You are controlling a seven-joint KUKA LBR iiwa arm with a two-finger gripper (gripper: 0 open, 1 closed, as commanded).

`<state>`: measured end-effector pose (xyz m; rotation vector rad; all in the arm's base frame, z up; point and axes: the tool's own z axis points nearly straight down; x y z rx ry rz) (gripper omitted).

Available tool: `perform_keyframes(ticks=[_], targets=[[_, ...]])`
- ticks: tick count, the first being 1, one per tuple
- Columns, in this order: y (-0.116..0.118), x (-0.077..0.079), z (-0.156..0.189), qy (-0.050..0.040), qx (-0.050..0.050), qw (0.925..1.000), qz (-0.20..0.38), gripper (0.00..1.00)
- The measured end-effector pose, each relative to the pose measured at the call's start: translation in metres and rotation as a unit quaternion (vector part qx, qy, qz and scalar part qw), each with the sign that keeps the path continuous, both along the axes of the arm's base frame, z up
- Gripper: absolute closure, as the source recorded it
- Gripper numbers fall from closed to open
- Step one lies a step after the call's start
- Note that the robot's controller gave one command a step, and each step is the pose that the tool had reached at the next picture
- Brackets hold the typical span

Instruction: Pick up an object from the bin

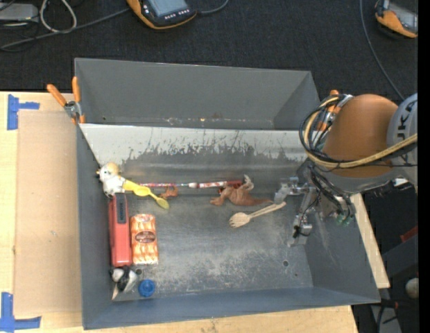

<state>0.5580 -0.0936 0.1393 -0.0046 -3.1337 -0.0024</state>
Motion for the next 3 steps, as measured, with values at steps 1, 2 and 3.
perform_keyframes(ticks=[1,2,3], targets=[[0.000,0.002,0.004,-0.0036,0.000,1.0000,0.001,0.00],[0.046,0.048,-0.015,-0.0043,-0.001,0.9999,-0.010,0.00],[0.062,0.063,-0.026,-0.0035,0.000,0.9998,-0.022,0.00]])
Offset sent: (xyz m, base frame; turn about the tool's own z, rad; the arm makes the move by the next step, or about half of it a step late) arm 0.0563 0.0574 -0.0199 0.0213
